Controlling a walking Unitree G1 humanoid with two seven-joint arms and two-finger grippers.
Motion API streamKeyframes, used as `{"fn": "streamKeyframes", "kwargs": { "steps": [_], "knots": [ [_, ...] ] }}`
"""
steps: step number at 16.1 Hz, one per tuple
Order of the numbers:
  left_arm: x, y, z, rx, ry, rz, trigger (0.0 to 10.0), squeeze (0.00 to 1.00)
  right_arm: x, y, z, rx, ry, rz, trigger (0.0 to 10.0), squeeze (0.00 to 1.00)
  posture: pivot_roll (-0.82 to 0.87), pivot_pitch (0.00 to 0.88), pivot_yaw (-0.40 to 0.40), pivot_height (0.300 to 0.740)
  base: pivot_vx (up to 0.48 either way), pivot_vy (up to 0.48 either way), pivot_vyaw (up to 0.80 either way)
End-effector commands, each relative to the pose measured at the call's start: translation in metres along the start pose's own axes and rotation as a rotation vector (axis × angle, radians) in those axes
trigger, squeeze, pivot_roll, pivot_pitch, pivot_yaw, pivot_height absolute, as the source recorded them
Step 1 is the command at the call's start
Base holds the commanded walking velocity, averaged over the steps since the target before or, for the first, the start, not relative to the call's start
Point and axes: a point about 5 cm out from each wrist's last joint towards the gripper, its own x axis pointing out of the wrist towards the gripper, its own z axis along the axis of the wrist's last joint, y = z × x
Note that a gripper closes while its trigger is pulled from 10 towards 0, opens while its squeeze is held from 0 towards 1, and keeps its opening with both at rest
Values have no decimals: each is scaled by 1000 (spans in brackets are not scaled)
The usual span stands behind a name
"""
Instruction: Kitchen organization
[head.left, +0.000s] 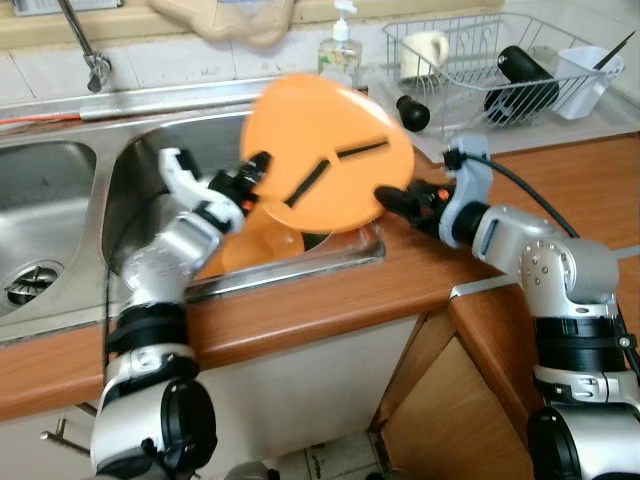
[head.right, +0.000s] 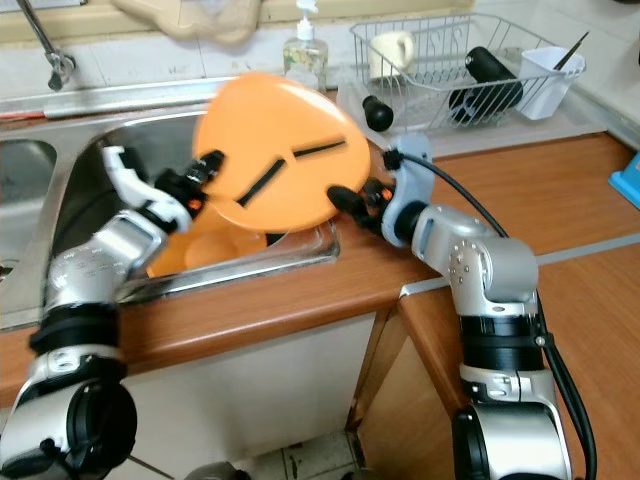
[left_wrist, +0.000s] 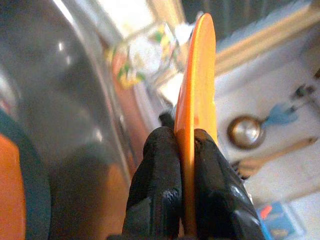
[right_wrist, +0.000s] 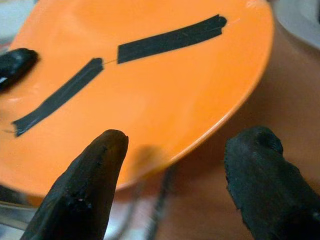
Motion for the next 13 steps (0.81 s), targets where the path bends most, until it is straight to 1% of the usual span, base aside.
{"fn": "streamKeyframes", "kwargs": {
  "steps": [1, 2, 3, 4, 5, 6, 8, 10, 11, 12, 13],
  "knots": [
    [-2, -10, 15, 11, -54, -36, 0, 0, -1, 7, 9, -30, -26, 32, 10000, 0, -98, 0, 26, 740, 0, 0, 0],
    [-8, -13, 27, 33, -99, -25, 0, 0, -4, 15, 14, -83, -47, 80, 10000, 0, -93, 0, 23, 740, 0, 0, 0],
    [-15, -13, 40, 61, -144, 9, 0, 0, -7, 24, 14, -142, -51, 137, 10000, 0, -91, 0, 22, 740, 0, 0, 0],
    [-18, -12, 44, 81, -156, 32, 0, 0, -8, 27, 13, -168, -47, 155, 10000, 0, -90, 0, 22, 740, 0, 0, 0],
    [-24, -4, 50, 133, -169, 107, 0, 0, -11, 33, 8, -240, -32, 191, 10000, 0, -90, 0, 22, 740, 0, 0, 0],
    [-27, 0, 52, 154, -174, 150, 0, 0, -12, 35, 6, -264, -24, 210, 10000, 0, -90, 0, 23, 740, 0, 0, 0],
    [-33, 7, 53, 169, -180, 236, 0, 0, -18, 44, 0, -296, 10, 278, 10000, 0, -92, 0, 26, 740, 0, 0, 0],
    [-33, 16, 50, 179, -152, 303, 0, 0, -20, 49, -4, -355, 35, 320, 10000, 0, -96, 0, 27, 740, 0, 0, 0],
    [-33, 18, 48, 180, -143, 318, 0, 0, -21, 50, -6, -371, 41, 330, 10000, 0, -96, 0, 27, 740, 0, 0, 0],
    [-31, 23, 44, 178, -114, 348, 0, 0, -22, 51, -8, -398, 52, 347, 10000, 0, -97, 0, 27, 740, 0, 0, 0],
    [-29, 28, 40, 175, -92, 384, 0, 0, -22, 52, -10, -405, 58, 358, 10000, 0, -98, 0, 26, 740, 0, 0, 0]
  ]
}}
